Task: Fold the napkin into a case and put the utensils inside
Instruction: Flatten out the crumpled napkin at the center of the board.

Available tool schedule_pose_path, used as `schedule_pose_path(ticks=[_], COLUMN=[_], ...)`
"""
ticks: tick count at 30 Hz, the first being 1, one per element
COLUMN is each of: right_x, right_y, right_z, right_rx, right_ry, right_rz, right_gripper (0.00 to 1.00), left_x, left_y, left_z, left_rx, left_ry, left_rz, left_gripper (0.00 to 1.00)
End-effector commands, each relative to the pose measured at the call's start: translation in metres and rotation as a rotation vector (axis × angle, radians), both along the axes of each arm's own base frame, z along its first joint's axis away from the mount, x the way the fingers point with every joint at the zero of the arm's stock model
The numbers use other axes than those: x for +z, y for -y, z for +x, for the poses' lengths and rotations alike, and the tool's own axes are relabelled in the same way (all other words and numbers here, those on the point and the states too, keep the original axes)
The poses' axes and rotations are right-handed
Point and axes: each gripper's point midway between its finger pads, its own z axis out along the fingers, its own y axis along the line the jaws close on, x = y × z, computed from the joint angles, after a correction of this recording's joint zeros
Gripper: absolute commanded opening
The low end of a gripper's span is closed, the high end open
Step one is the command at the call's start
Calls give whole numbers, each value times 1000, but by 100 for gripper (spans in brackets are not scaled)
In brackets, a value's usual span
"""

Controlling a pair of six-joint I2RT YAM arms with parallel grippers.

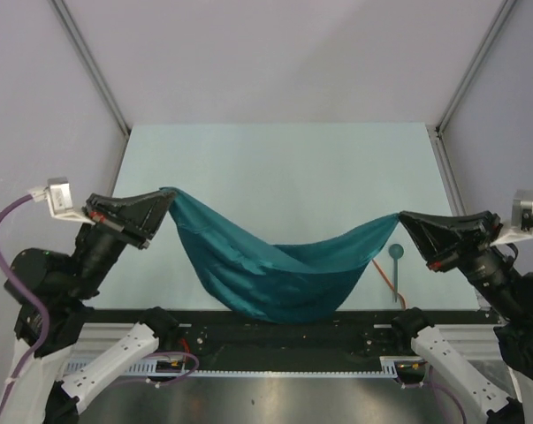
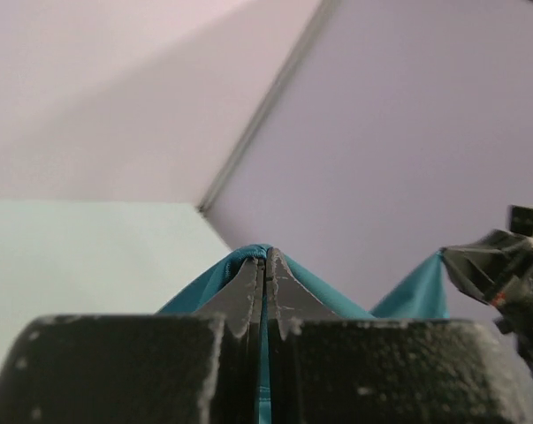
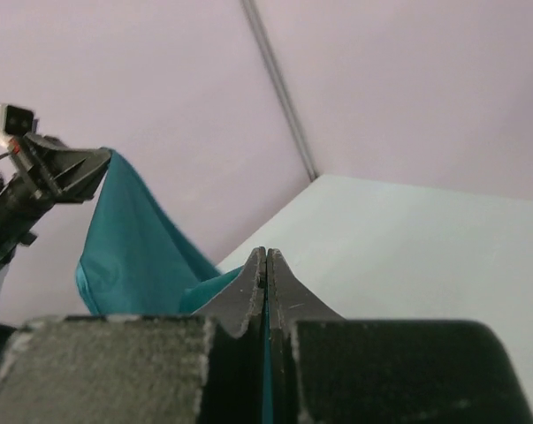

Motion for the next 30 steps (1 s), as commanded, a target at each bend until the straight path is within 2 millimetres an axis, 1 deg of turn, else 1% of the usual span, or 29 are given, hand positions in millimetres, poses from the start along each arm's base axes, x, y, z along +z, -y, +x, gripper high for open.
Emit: schedule_pose_path(ticks=[1,2,4,5,6,7,8,9,10,11,12,13,14,15,16,17,18,19,20,21,22,23,24,25,26,27,28,29,30], right_x=[-44,-62,-80,-91,-104,-118,-130,-153,-166,-171,-173,-199,-202,-194,-251,-258,-240,-281,-286,-283,-292,-302,-309,-323,-311,-316,-337,-326,-329], right_y=[7,16,14,14,7,3,0,4,4,6,14,11,3,-1,-13,-19,-24,-29,-27,-24,-20,-16,-11,-8,-7,-9,-11,-22,-26], right_z=[77,109,145,164,198,219,237,275,292,308,332,359,378,400,429,448,469,489,497,501,500,495,484,472,459,449,429,417,406], right_rx=[-241,-373,-455,-500,-528,-539,-540,-573,-580,-579,-603,-597,-552,-539,-470,-443,-415,-395,-411,-429,-450,-456,-464,-470,-469,-462,-449,-433,-430], right_ry=[-234,-301,-329,-357,-376,-399,-436,-478,-494,-505,-483,-507,-488,-432,-530,-544,-536,-610,-629,-682,-730,-771,-825,-866,-853,-863,-906,-879,-890], right_rz=[-6,-24,-57,-79,-115,-138,-143,-155,-152,-145,-116,-127,-121,-99,-154,-157,-152,-196,-214,-247,-285,-327,-356,-383,-383,-394,-422,-428,-438], right_gripper=[0,0,0,0,0,0,0,0,0,0,0,0,0,0,0,15,19,23,41,45,46,53,55,57,58,59,59,60,61], left_x=[-59,-74,-97,-112,-121,-130,-160,-174,-197,-211,-242,-254,-264,-296,-292,-305,-351,-331,-340,-380,-353,-354,-351,-344,-338,-339,-336,-338,-341], left_y=[-15,-20,-38,-30,-27,-27,-23,-24,-24,-36,-36,-37,-43,-41,-51,-51,-46,-47,-51,-51,-51,-55,-62,-63,-63,-63,-59,-57,-53], left_z=[77,90,118,143,156,169,203,219,235,252,278,291,307,332,354,371,387,418,428,424,439,434,431,422,414,406,389,382,376], left_rx=[320,391,580,623,646,668,661,660,654,662,665,663,638,621,620,588,524,494,500,466,454,469,504,514,513,510,490,474,454], left_ry=[-280,-336,-427,-448,-460,-489,-571,-613,-681,-748,-808,-824,-844,-892,-880,-900,-1004,-953,-984,-1121,-1064,-1085,-1086,-1052,-1042,-1045,-1047,-1050,-1045], left_rz=[67,86,125,194,221,228,247,244,246,195,215,211,183,192,158,161,194,194,245,305,312,353,366,355,337,327,313,302,289], left_gripper=[0,0,0,0,0,0,0,0,0,0,0,0,0,0,0,3,8,21,49,54,60,69,72,84,97,99,99,97,95])
